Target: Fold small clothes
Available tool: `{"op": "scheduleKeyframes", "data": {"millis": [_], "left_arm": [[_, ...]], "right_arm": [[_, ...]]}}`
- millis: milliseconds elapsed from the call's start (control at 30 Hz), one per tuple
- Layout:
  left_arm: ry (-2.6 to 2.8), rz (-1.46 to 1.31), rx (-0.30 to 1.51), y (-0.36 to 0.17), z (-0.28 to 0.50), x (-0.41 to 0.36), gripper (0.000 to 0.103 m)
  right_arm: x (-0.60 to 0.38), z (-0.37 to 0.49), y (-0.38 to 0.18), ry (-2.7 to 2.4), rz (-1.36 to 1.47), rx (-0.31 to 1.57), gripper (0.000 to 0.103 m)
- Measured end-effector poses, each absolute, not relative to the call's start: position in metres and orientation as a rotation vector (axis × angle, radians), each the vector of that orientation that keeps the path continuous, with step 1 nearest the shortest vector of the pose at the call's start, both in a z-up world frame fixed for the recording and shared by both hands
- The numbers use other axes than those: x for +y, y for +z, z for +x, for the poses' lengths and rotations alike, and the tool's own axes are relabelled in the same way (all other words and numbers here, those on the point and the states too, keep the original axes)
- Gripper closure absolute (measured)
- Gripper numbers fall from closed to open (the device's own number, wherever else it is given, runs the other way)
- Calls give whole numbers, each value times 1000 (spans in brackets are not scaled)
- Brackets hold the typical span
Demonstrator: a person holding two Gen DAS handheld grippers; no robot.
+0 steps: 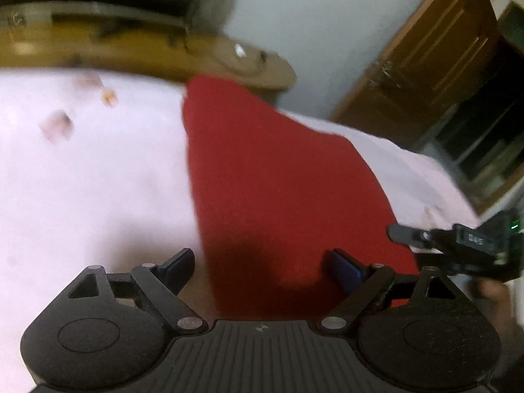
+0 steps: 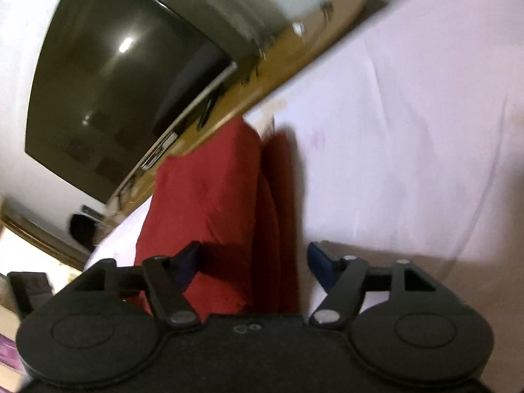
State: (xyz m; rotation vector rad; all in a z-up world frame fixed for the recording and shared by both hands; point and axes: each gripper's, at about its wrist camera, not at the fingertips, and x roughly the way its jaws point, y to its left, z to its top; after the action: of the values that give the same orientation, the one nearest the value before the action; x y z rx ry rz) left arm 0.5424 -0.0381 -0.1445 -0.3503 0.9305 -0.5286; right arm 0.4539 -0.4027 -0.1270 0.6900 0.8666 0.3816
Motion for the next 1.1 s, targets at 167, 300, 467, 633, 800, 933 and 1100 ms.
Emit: {"op": "scheduleKeyframes", "data": {"millis": [167,300,467,633,800,933,1100], "left_arm": [[-619,-504,929,-162,562,-22,14],[-668,-551,938,-168,569,-21,14],[-695,-549,957,-168,566,-14,29],[-687,-548,926,-170,567,-22,29],[-630,-446,862,-159,561,-41,50],[-653,-443,826,-138,547,-27,56],[-623,-415,775,-99,514,17,56]], "right_arm": [[-399,467,-132,463,731,869,33],[-393,472,-131,510,715,890,33],[-389,475,-129,550,681,910,42],[-403,469,-135,560,733,910,48],[-377,468,-130,475,656,858,55],[-371,454,-113,469,606,819,63],[-337,438,-83,538,580,778,63]]}}
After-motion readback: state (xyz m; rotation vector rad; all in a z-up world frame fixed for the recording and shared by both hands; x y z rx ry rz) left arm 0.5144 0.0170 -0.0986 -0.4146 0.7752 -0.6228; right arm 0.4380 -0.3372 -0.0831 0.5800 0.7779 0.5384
